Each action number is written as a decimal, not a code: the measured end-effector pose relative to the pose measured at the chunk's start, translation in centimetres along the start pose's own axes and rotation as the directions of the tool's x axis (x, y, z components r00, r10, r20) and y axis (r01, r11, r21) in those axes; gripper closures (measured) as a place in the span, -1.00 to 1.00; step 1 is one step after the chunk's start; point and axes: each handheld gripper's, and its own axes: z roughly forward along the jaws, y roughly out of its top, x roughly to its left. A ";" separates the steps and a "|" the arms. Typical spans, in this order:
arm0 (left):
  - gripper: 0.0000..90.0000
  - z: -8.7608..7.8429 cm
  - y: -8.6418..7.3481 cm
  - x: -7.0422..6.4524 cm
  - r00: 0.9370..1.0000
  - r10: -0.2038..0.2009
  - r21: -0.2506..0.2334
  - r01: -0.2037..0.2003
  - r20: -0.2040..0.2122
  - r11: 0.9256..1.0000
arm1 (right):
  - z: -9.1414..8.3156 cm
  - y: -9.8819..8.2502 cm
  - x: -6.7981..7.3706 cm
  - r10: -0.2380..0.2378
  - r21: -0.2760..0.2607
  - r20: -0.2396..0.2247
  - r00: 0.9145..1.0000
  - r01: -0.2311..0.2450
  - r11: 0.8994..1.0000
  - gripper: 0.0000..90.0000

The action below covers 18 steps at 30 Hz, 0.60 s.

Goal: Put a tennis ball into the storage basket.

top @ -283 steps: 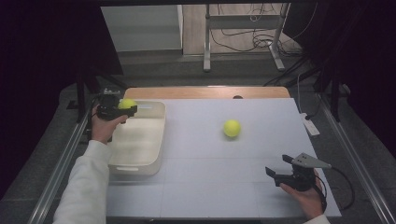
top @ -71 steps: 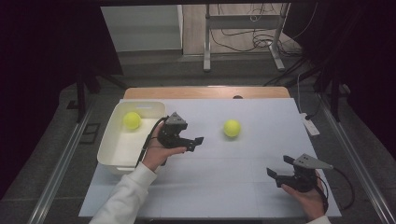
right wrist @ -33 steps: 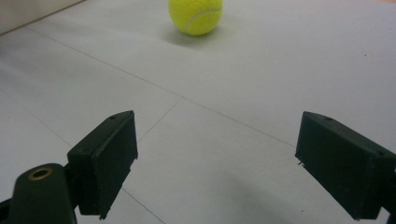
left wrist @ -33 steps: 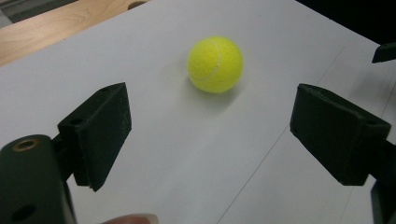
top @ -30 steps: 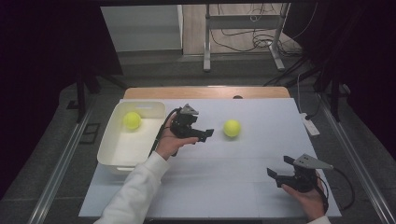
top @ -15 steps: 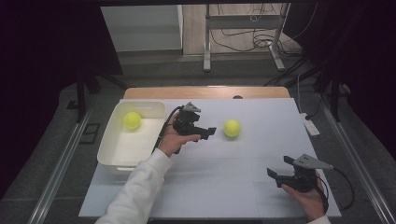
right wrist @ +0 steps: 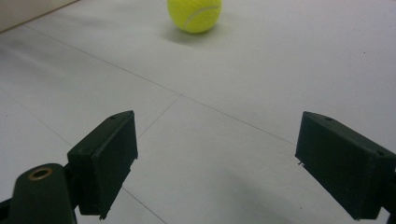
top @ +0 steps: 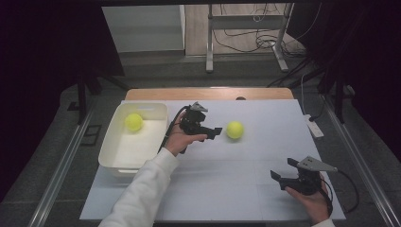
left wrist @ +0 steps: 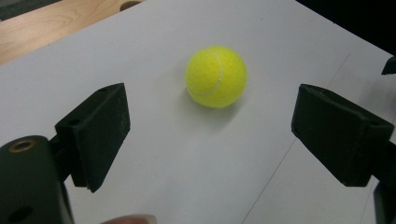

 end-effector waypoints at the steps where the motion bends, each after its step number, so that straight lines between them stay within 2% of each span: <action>1: -0.72 0.1 0.1 0.0 1.000 0.000 0.001 0.000 0.000 1.000 | 0.0 0.0 0.0 0.000 0.000 0.000 1.000 0.000 1.000 -0.71; 18: -0.72 1.5 1.1 -0.2 1.000 0.008 0.016 -0.008 0.005 1.000 | -0.1 0.0 0.0 0.002 -0.006 -0.001 1.000 -0.002 1.000 -0.71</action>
